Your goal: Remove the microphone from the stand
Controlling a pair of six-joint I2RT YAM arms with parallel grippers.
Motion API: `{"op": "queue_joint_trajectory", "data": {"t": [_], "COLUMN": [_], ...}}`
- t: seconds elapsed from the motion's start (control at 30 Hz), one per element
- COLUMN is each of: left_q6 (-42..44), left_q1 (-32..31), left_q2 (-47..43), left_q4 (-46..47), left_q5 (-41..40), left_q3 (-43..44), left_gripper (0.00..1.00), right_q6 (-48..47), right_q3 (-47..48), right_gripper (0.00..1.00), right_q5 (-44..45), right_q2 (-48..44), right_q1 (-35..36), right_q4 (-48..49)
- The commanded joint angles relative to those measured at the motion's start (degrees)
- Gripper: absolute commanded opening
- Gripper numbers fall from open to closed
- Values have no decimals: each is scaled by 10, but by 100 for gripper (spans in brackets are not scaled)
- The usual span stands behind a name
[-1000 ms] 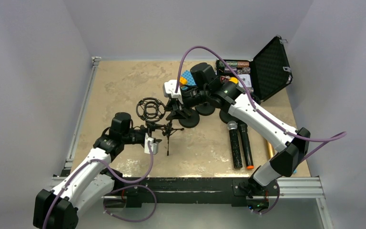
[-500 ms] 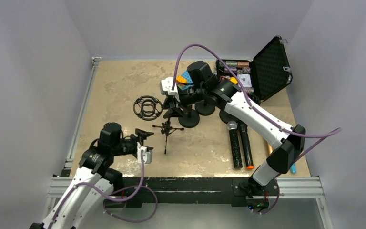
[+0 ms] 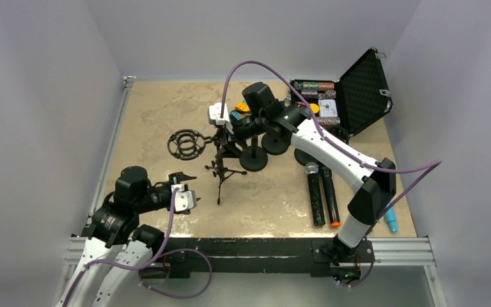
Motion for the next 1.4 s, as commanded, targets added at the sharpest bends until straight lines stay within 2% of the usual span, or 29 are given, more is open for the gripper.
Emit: {"op": "queue_joint_trajectory", "data": {"t": [0.0, 0.27, 0.53, 0.6, 0.63, 0.67, 0.7, 0.73, 0.87, 1.0, 1.17, 1.27, 1.37], "left_q6": [-41, -72, -99, -116, -130, -144, -158, -167, -200, -242, -303, -346, -341], "left_q1": [-2, -2, -2, -2, -2, -2, -2, -2, -1, 0, 0, 0, 0], "left_q2": [-8, -12, 9, 19, 24, 29, 34, 39, 61, 96, 142, 172, 190], "left_q4": [-44, -72, -64, -53, -44, -33, -20, -8, 42, 71, 68, 47, 40], "left_q5": [3, 13, 12, 0, -11, -24, -38, -48, -68, -84, -85, -77, -30], "left_q3": [17, 29, 54, 63, 67, 72, 76, 81, 104, 139, 186, 206, 210], "left_gripper": [64, 63, 64, 68, 76, 89, 96, 97, 99, 100, 100, 100, 100], "right_q6": [25, 58, 104, 127, 133, 136, 143, 161, 213, 249, 250, 225, 220], "right_q3": [6, 4, 4, 20, 39, 60, 76, 82, 74, 19, -51, -77, -98], "right_gripper": [62, 70, 77, 80, 80, 81, 81, 81, 84, 89, 93, 92, 93], "right_q5": [19, 35, 98, 137, 154, 171, 193, 228, 369, 469, 539, 569, 575], "right_q2": [1, -25, -65, -71, -70, -69, -69, -74, -105, -157, -225, -251, -267], "right_q1": [-3, -3, -6, -6, -7, -8, -9, -9, -10, -10, -10, -10, -11], "right_q4": [4, 28, 35, 13, -13, -41, -59, -65, -64, -47, -29, -19, -17]}}
